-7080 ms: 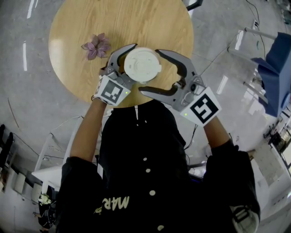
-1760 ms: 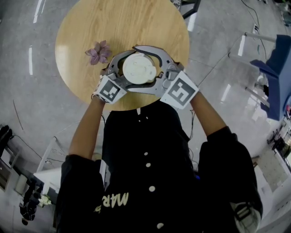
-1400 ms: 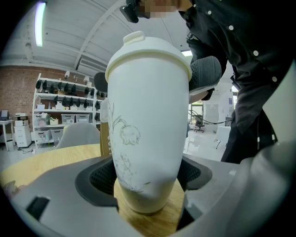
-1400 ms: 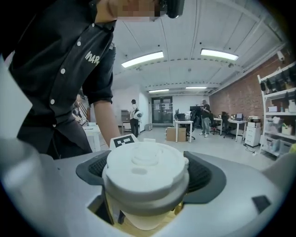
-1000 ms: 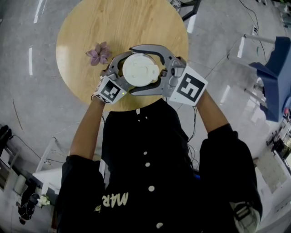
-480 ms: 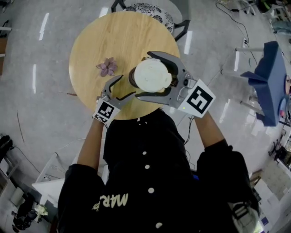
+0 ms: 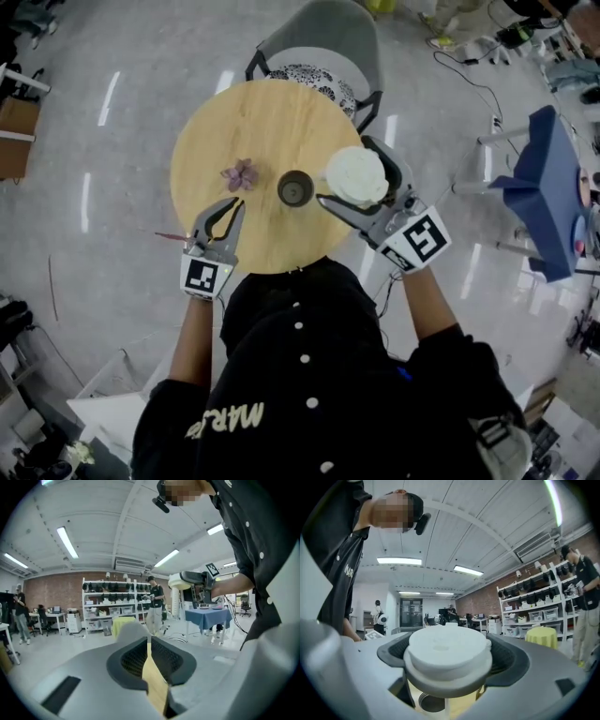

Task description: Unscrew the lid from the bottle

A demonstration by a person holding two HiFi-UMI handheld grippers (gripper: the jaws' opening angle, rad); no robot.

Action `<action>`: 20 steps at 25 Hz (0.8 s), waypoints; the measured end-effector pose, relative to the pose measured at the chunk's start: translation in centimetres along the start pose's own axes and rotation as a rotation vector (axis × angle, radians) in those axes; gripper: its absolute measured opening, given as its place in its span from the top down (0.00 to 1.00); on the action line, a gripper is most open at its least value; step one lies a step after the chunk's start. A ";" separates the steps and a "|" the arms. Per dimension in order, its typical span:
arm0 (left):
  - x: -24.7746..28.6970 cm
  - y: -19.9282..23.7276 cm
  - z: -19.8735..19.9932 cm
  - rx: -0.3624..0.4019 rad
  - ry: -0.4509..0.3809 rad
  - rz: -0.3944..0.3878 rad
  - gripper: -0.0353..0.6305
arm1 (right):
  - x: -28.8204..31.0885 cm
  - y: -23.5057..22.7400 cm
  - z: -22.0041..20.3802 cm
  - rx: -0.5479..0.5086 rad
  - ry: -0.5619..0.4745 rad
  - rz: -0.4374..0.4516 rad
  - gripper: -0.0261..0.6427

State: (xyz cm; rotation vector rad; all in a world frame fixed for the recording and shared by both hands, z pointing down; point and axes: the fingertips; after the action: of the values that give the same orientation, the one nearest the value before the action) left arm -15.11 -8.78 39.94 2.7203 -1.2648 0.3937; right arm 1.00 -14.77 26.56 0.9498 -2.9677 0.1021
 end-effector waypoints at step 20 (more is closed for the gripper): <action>-9.5 5.1 15.8 -0.044 -0.144 0.388 0.94 | -7.5 -2.8 6.1 -0.046 -0.096 -0.310 0.23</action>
State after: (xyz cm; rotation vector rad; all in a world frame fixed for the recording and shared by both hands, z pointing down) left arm -21.96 -8.43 22.06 2.4984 -1.8229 0.2011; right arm 8.71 -13.14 20.28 1.4303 -2.8460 -0.0182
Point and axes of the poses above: the fingertips, and each gripper's own axes: x forward along the fingers, y to its left, z out of its top, and after that the axes turned 3 degrees about -z, right-handed
